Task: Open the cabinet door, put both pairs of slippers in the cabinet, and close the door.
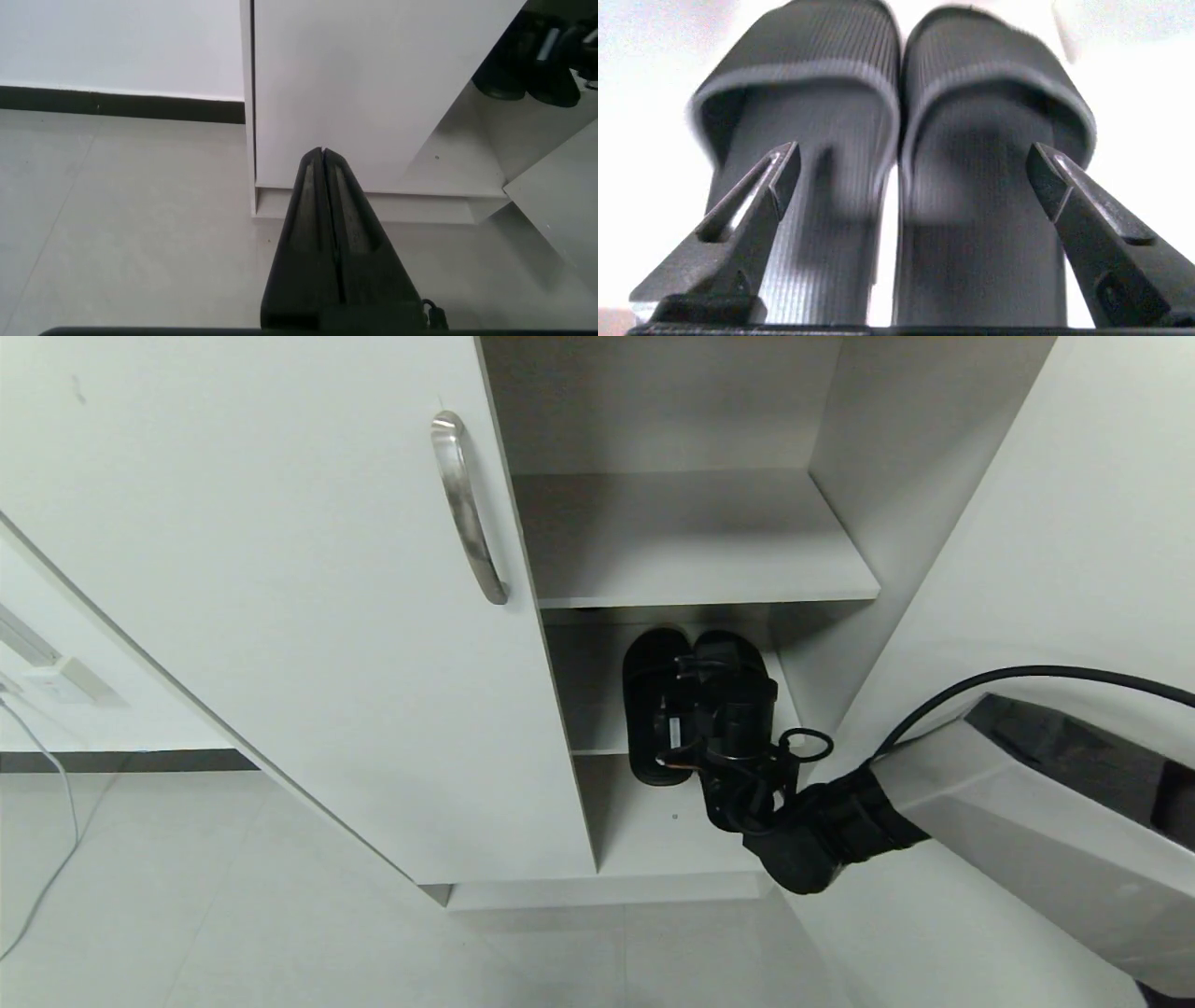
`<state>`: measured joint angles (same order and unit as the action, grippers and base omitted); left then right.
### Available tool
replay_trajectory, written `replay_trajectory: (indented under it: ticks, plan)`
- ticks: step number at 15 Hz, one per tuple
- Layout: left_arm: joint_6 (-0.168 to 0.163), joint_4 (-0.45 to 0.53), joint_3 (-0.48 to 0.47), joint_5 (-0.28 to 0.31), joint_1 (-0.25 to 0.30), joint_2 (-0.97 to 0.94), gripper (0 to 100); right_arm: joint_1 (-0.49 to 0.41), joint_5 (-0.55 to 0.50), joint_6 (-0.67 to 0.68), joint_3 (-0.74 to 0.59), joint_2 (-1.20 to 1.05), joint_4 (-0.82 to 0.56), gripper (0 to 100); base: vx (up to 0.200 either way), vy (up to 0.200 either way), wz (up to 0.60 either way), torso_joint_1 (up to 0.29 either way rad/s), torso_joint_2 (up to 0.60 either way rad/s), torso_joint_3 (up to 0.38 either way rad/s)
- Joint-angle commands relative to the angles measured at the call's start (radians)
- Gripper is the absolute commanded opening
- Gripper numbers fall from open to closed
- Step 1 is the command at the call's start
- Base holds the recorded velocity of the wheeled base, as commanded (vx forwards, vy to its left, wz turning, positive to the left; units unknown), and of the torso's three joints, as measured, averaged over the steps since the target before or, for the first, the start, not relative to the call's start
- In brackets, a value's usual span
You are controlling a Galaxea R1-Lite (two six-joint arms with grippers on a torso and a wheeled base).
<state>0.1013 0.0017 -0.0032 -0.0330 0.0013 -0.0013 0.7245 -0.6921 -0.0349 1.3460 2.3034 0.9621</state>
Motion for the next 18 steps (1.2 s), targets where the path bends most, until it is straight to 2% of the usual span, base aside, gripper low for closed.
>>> replay_trajectory:
  ticks: [1,3,5,11,17,18]
  plan:
    - [0.0,0.0,0.0,-0.001,0.0,0.001,0,0.052,0.022,0.001,-0.209,-0.159,0.109,100,0.0,0.0,0.0,0.0,0.0,0.0]
    - [0.0,0.0,0.0,-0.001,0.0,0.001,0,0.085,0.091,-0.002,-0.37,-0.228,0.165,100,0.0,0.0,0.0,0.0,0.0,0.0]
    - [0.0,0.0,0.0,-0.001,0.0,0.001,0,0.098,0.158,0.0,-0.45,-0.265,0.173,100,0.0,0.0,0.0,0.0,0.0,0.0]
    - [-0.002,0.0,0.0,0.001,0.0,0.001,0,0.104,0.155,0.001,-0.458,-0.265,0.175,100,0.0,0.0,0.0,0.0,0.0,0.0]
    - [-0.002,0.0,0.0,0.001,0.0,0.001,0,0.112,0.157,0.003,-0.462,-0.257,0.175,100,-0.2,0.0,0.0,0.0,0.0,0.0]
    - [-0.002,0.0,0.0,0.001,0.0,0.001,0,0.112,0.158,0.009,-0.462,-0.256,0.175,100,0.0,0.0,0.0,0.0,0.0,0.0]
